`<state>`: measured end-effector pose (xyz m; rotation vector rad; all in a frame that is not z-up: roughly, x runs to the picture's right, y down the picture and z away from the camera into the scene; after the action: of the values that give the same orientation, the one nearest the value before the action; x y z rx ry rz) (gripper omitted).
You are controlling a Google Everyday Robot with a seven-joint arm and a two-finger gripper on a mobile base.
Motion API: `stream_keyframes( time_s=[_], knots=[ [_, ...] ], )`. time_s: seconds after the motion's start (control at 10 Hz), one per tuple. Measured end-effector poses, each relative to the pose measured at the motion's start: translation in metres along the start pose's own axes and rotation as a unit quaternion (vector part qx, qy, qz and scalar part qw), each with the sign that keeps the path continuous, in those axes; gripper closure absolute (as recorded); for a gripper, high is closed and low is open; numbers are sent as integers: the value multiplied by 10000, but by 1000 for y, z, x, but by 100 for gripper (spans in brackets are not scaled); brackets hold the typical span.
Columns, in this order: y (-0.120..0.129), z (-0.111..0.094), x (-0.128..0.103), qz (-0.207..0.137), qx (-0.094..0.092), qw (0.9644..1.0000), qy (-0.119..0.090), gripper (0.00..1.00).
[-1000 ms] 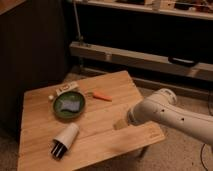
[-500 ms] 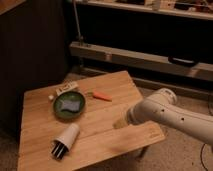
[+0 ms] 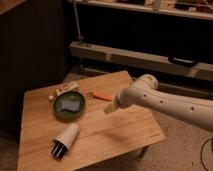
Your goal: Place the pepper in the ceramic bowl
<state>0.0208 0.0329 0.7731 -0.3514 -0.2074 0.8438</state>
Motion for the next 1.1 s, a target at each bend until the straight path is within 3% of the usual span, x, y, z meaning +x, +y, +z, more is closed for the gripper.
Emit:
stream_keyframes(
  time_s=[0.2, 0.6, 0.8, 1.0, 1.1],
  knots=[
    [-3, 10, -21, -234, 67, 9997, -62, 20],
    [-4, 11, -22, -304, 49, 9995, -80, 20],
    [-13, 29, -26, -547, -185, 9981, -209, 20],
    [-34, 65, -41, -1007, -701, 9917, -380, 20],
    [-39, 80, -51, -1232, -872, 9878, -398, 20]
  ],
)
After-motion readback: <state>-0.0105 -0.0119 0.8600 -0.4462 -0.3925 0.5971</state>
